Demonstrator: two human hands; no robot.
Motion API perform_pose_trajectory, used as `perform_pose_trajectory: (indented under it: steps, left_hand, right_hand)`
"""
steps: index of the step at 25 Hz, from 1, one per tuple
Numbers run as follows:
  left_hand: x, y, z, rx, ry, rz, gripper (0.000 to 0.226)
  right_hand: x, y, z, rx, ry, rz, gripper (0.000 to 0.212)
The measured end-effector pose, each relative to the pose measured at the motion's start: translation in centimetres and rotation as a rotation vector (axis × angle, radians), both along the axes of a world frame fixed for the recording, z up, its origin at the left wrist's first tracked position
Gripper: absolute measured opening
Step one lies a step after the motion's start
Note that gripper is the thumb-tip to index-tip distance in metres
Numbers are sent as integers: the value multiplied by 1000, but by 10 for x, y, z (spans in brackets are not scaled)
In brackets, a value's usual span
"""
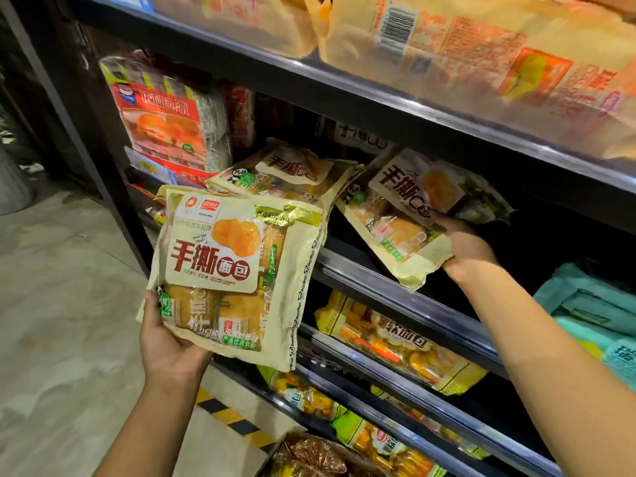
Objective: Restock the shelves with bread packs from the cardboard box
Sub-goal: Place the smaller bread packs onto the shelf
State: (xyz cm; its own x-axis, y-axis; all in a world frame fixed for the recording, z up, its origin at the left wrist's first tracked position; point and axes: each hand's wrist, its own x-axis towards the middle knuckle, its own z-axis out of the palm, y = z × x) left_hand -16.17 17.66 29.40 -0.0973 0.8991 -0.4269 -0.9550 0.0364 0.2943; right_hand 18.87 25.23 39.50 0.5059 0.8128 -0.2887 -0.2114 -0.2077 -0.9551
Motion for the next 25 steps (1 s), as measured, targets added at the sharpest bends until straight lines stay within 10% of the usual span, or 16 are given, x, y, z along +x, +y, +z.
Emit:
perform_pose_trajectory:
  steps: [7,13,19,25]
  left_hand:
    - [-21,16,18,26,32,-47,52]
    - [-25,38,13,43,66,-85,56]
    - [-14,58,-5,49,50,-47,53]
    - [0,57,1,50,77,-48,52]
  right_hand:
    - [-9,-21,9,213,-128,-290,52]
    - [-17,49,13,245,-641,-113,24]
    - [-19,92,-4,296,-576,-91,28]
    - [-18,82,5,-105,-627,-324,96]
